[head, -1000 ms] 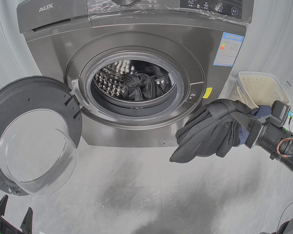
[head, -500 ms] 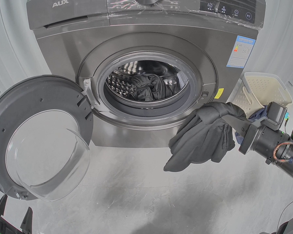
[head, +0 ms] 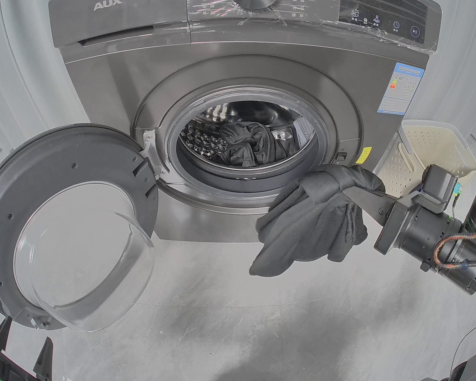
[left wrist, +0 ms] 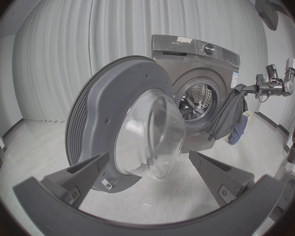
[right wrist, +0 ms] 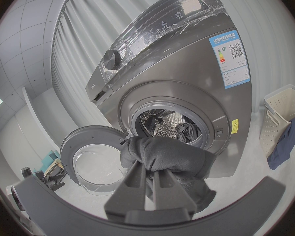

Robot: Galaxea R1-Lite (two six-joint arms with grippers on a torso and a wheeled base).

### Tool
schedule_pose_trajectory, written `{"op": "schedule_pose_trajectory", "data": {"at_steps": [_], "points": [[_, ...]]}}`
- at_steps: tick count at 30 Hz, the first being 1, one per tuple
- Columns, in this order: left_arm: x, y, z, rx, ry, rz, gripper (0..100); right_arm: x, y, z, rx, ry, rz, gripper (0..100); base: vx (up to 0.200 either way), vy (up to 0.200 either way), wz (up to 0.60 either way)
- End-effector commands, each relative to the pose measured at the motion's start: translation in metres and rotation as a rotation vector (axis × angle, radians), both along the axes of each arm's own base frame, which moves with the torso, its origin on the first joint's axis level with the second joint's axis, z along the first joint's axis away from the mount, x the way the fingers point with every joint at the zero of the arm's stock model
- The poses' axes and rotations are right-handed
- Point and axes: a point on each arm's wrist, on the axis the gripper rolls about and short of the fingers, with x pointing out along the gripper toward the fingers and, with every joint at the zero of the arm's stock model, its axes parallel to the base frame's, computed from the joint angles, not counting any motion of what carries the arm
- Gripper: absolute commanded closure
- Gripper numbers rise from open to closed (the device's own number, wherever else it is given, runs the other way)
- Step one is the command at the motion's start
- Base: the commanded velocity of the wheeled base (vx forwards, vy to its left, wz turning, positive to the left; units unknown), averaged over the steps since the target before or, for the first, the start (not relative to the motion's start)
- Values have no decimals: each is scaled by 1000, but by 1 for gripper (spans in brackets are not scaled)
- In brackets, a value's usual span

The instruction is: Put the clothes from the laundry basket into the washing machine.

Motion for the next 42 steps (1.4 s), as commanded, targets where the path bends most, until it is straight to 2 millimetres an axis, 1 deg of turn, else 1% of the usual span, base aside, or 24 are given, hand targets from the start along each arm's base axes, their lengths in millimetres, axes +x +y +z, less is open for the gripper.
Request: {"op": "schedule_pose_trajectory", "data": {"at_steps": [1,3,9,19,21,22,23,24,27,30,33,35,36,39,41,42], "points": [[0,0,-5,-2,1,-1,0,3,3,-4,-11,12,2,100,0,-200,0],[0,0,-5,-1,1,1,0,3,4,-3,-10,9,4,100,0,-200,0],[0,0,-5,1,1,2,0,8,19,0,-6,7,38,100,0,0,0],[0,0,-4,16,-7,-4,0,19,32,0,28,-29,39,100,0,0,0],[-6,-1,21,-8,-132,-52,0,18,39,0,31,-31,56,100,0,0,0],[-14,-3,47,-21,-220,-125,0,20,42,-1,32,-32,62,100,0,0,0],[-16,-4,57,-26,-226,-178,0,21,45,-1,32,-30,64,100,0,0,0],[-13,-5,61,-23,-189,-240,0,24,48,-1,35,-29,64,100,0,0,0],[1,-8,56,-35,-49,-365,0,30,54,-1,43,-33,53,100,0,0,0],[24,-10,53,-38,106,-458,0,36,59,1,70,-64,47,100,0,0,0],[47,-11,58,-27,180,-518,0,41,66,6,103,-101,51,100,0,0,0],[63,-12,65,-20,184,-548,0,43,69,9,115,-113,51,100,0,0,0],[75,-13,69,-19,177,-558,0,45,70,11,120,-119,51,100,0,0,0],[101,-17,76,-13,169,-592,0,46,73,13,128,-127,54,100,0,0,0],[116,-22,77,-19,185,-627,0,45,74,15,131,-130,62,100,0,0,0],[118,-22,76,-20,191,-633,0,44,74,15,133,-130,65,100,0,0,0]]}}
